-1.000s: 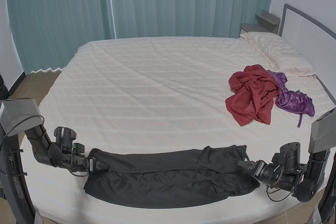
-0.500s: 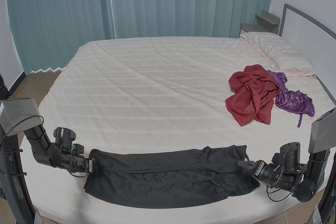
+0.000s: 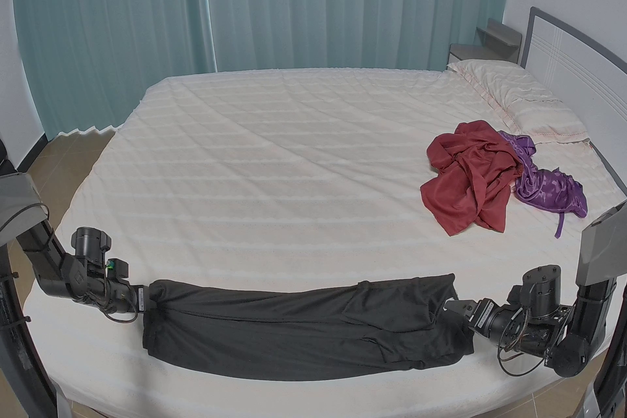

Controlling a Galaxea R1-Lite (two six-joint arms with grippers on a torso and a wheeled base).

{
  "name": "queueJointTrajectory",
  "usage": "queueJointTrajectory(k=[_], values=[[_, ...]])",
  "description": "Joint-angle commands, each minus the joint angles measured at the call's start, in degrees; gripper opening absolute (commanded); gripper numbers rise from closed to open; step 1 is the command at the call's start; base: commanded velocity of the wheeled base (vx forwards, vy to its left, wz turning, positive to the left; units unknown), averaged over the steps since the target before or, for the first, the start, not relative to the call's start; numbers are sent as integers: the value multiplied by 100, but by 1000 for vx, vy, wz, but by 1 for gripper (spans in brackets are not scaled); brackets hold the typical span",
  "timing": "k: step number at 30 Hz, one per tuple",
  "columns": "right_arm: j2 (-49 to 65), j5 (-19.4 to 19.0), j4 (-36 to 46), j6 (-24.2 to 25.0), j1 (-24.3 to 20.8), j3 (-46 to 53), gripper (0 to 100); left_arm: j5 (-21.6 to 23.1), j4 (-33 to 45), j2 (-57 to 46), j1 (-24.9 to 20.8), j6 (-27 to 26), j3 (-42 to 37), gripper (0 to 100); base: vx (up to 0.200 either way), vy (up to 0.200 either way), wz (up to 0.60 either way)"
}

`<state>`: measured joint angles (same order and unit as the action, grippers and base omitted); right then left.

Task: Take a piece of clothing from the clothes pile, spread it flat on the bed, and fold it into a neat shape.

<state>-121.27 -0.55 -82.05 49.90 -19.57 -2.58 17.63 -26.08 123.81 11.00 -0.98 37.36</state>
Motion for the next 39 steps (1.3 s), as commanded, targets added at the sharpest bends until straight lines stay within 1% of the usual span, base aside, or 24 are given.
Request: queueJointTrajectory(k=[1, 2, 3, 4, 5, 6, 7, 8, 9, 10, 12, 16, 19, 22, 23, 24, 27, 28, 29, 30, 31, 32, 37, 39], values=[[16, -7, -3, 3, 14, -5, 100, 21, 103, -252, 438, -113, 17, 0, 0, 0, 0], [16, 2, -3, 3, 14, 4, 100, 21, 111, -252, 447, -122, 17, 0, 0, 0, 0], [25, -7, -3, 3, 14, -5, 100, 57, 164, -287, 649, -201, 34, 0, 0, 0, 0], [25, -7, -3, 3, 14, -5, 100, 57, 164, -287, 649, -201, 34, 0, 0, 0, 0], [25, -7, -3, 3, 14, -5, 100, 250, 235, -349, 904, -298, 52, 0, 0, 0, 0], [16, -7, -39, 11, 14, 4, 100, 320, 278, -366, 1019, -324, 69, 0, 0, 0, 0], [16, -7, -39, 11, 14, 4, 100, 320, 278, -366, 1019, -324, 69, 0, 0, 0, 0], [-19, -7, -162, 11, 14, 30, 100, 391, 437, -401, 1273, -368, 175, 0, 0, 0, 0], [-19, -7, -241, 11, 14, 74, 100, 391, 533, -401, 1414, -403, 245, 0, 0, 0, 0], [-19, -7, -241, 11, 14, 74, 100, 391, 533, -401, 1414, -403, 245, 0, 0, 0, 0], [-81, -7, -487, 11, 14, 162, 100, 408, 850, -392, 1871, -606, 517, 0, 0, 0, 0], [-221, -7, -742, 3, 14, 232, 100, 540, 1403, -533, 2302, -729, 983, 0, 0, 0, 0], [-230, -7, -742, 3, 23, 223, 100, 540, 1957, -691, 2478, -746, 1370, 0, 0, 0, 0], [-221, -7, -742, 3, 14, 214, 100, 549, 2256, -893, 2486, -773, 1458, 0, 0, 0, 0], [-230, -7, -742, 3, 23, 214, 100, 549, 2476, -1113, 2442, -764, 1432, 0, 0, 0, 0], [-230, -7, -742, 3, 23, 214, 100, 540, 2546, -1201, 2381, -755, 1405, 0, 0, 0, 0], [-221, -7, -742, 3, 32, 214, 100, 426, 2915, -1500, 1880, -614, 1317, 0, 0, 0, 0], [-221, -7, -742, 3, 32, 214, 100, 408, 2959, -1535, 1818, -579, 1300, 0, 0, 0, 0], [-221, -7, -742, 3, 41, 214, 100, 250, 3232, -1790, 1467, -333, 1265, 0, 0, 0, 0], [-221, -7, -742, 3, 41, 206, 100, 144, 3363, -1913, 1247, -157, 1256, 0, 0, 0, 0], [-230, -7, -742, 3, 41, 206, 100, 127, 3381, -1931, 1203, -131, 1256, 0, 0, 0, 0], [-221, -7, -742, 3, 49, 206, 100, -102, 3636, -2229, 685, 352, 1221, 0, 0, 0, 0], [-213, -7, -742, 3, 58, 197, 100, -743, 3917, -2792, -853, 1680, 1282, 0, 0, 0, 0], [-213, -7, -742, 3, 58, 197, 100, -1183, 3926, -2845, -1653, 2348, 1370, 0, 0, 0, 0]])
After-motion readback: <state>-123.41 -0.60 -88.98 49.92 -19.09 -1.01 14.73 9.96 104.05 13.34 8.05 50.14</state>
